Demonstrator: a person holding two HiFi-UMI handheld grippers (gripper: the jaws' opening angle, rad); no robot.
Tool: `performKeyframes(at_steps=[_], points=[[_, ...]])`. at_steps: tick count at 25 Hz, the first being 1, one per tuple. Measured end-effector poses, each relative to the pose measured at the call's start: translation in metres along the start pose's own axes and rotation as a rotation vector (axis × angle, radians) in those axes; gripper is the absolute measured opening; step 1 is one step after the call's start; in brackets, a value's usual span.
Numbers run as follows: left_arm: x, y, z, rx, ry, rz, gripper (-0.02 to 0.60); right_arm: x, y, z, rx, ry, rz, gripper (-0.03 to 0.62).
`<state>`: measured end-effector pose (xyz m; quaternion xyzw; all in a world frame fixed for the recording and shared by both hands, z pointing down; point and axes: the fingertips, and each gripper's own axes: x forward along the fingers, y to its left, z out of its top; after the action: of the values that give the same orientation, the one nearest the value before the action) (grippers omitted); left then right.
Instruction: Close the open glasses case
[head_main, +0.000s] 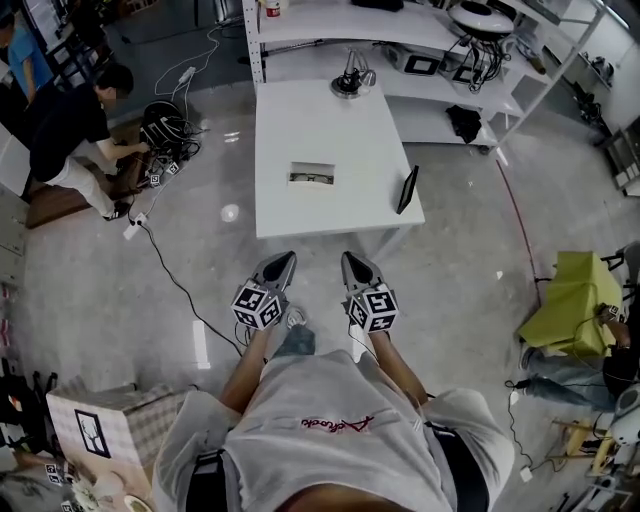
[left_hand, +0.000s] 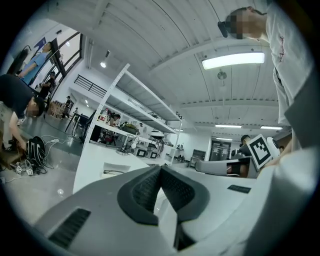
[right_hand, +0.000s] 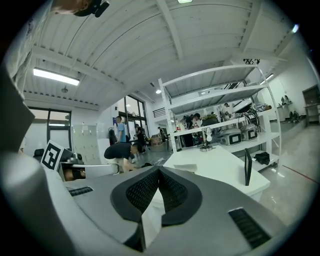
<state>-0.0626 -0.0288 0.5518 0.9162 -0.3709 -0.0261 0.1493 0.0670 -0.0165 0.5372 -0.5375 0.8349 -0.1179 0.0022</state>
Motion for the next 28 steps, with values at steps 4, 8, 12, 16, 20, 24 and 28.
performKeyframes(at_steps=[4, 8, 12, 16, 20, 24, 28], points=[[0.022, 0.027, 0.012, 0.003, 0.004, -0.018, 0.023, 0.034, -0.01, 0.009, -0.008, 0.003, -0.018, 0.009], [0.046, 0.056, 0.024, 0.006, 0.011, -0.034, 0.023, 0.068, -0.02, 0.019, -0.023, -0.001, -0.034, 0.009], [0.069, 0.077, 0.032, 0.005, 0.02, -0.061, 0.023, 0.095, -0.032, 0.027, -0.03, -0.002, -0.058, 0.009], [0.088, 0.098, 0.042, 0.007, 0.025, -0.083, 0.023, 0.121, -0.041, 0.032, -0.029, -0.005, -0.081, 0.009], [0.098, 0.117, 0.045, 0.0, 0.028, -0.097, 0.023, 0.143, -0.043, 0.032, -0.029, 0.0, -0.094, 0.009], [0.104, 0.125, 0.04, -0.019, 0.046, -0.113, 0.023, 0.153, -0.046, 0.026, -0.017, 0.012, -0.112, 0.009], [0.105, 0.128, 0.032, -0.036, 0.06, -0.118, 0.023, 0.152, -0.048, 0.014, -0.008, 0.042, -0.123, 0.009]])
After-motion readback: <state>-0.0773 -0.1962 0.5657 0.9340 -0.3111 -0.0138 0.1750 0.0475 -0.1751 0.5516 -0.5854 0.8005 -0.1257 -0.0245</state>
